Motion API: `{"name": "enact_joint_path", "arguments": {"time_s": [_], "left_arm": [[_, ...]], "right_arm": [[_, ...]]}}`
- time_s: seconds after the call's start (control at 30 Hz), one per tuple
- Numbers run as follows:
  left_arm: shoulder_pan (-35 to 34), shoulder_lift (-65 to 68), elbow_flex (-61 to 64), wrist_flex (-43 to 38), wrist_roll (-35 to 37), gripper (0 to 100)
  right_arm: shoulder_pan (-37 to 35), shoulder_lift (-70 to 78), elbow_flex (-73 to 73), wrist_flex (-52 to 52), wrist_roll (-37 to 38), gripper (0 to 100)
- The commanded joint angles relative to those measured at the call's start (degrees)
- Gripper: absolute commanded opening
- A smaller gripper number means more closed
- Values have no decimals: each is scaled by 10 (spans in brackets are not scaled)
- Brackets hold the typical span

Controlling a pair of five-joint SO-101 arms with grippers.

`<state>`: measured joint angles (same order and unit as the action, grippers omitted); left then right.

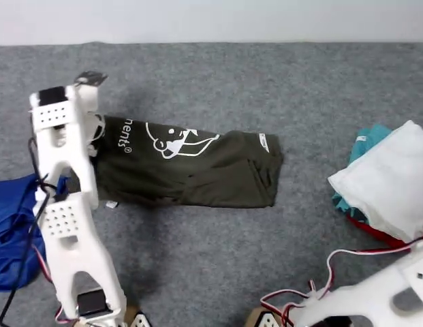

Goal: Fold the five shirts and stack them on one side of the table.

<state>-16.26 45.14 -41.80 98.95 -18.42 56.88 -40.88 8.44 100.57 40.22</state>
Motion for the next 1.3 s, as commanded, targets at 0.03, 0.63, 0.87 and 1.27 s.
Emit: {"name": "enact_joint_path", "arguments": {"time_s": [0.03, 0.63, 0.87, 1.27], "left_arm": [[83, -142, 74, 17, -4, 4], [420, -166, 83, -36, 158, 5], [475, -56, -90, -25, 193, 5], [472, -12, -218, 18, 190, 5]], "right_arm": [[-5, -11, -4, 22, 4, 21], [-5, -5, -3, 22, 3, 21], [-6, -11, 31, 22, 4, 21], [-3, -11, 43, 22, 4, 21]]}}
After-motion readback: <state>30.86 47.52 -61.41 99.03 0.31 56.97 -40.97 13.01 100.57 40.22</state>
